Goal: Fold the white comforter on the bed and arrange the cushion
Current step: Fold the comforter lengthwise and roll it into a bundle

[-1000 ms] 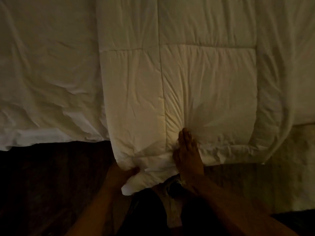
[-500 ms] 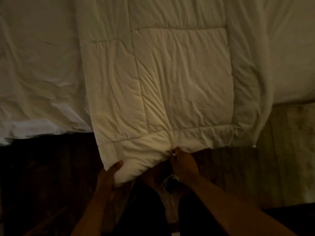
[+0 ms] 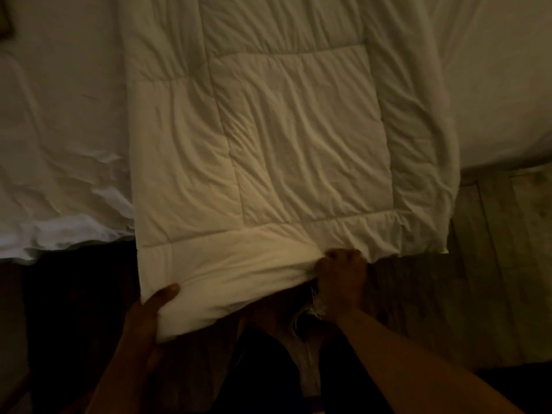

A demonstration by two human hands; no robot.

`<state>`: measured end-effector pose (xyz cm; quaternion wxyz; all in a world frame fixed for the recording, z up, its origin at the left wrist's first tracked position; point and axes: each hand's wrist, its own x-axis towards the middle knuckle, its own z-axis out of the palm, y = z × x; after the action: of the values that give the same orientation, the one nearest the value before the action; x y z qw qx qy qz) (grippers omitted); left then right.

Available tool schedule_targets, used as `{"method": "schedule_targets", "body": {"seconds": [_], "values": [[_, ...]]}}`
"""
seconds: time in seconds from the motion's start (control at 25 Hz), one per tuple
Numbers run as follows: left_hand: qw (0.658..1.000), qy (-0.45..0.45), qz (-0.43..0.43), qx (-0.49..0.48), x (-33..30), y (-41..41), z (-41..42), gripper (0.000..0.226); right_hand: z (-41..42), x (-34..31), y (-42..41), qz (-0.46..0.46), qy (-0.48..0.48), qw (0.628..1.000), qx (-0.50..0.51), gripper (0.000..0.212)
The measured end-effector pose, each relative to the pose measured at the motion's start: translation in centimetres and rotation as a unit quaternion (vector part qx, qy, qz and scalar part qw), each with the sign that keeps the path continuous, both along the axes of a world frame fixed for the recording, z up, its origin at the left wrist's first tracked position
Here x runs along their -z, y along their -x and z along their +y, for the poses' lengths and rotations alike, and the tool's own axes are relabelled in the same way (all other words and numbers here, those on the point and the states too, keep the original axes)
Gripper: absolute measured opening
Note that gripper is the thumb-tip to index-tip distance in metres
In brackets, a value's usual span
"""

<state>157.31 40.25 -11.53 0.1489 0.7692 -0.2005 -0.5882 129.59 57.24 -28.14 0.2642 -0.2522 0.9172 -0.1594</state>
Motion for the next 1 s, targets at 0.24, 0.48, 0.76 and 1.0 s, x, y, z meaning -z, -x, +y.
{"method": "schedule_targets", "body": {"seconds": [0.24, 0.48, 0.76, 1.0], "values": [[0.993, -0.030, 0.072, -0.089, -1.4, -0.9, 0.4, 0.110, -3.5, -2.3, -0.8, -0.578, 0.264, 0.567, 0.525, 0.095], [0.989, -0.026, 0.112, -0.090, -6.5, 3.0, -0.1, 0.015, -6.3, -4.9, 0.1, -0.581, 0.334, 0.497, 0.552, 0.068], [0.963, -0.023, 0.197, -0.180, 4.9, -1.1, 4.5, 0.065, -2.7, -3.9, 4.3, -0.581, 0.417, 0.449, 0.536, 0.081], [0.903, 0.031, 0.237, -0.358, 3.7, 9.8, 7.1, 0.081, -3.5, -6.6, 3.5, -0.606, 0.443, 0.458, 0.475, 0.055]]}}
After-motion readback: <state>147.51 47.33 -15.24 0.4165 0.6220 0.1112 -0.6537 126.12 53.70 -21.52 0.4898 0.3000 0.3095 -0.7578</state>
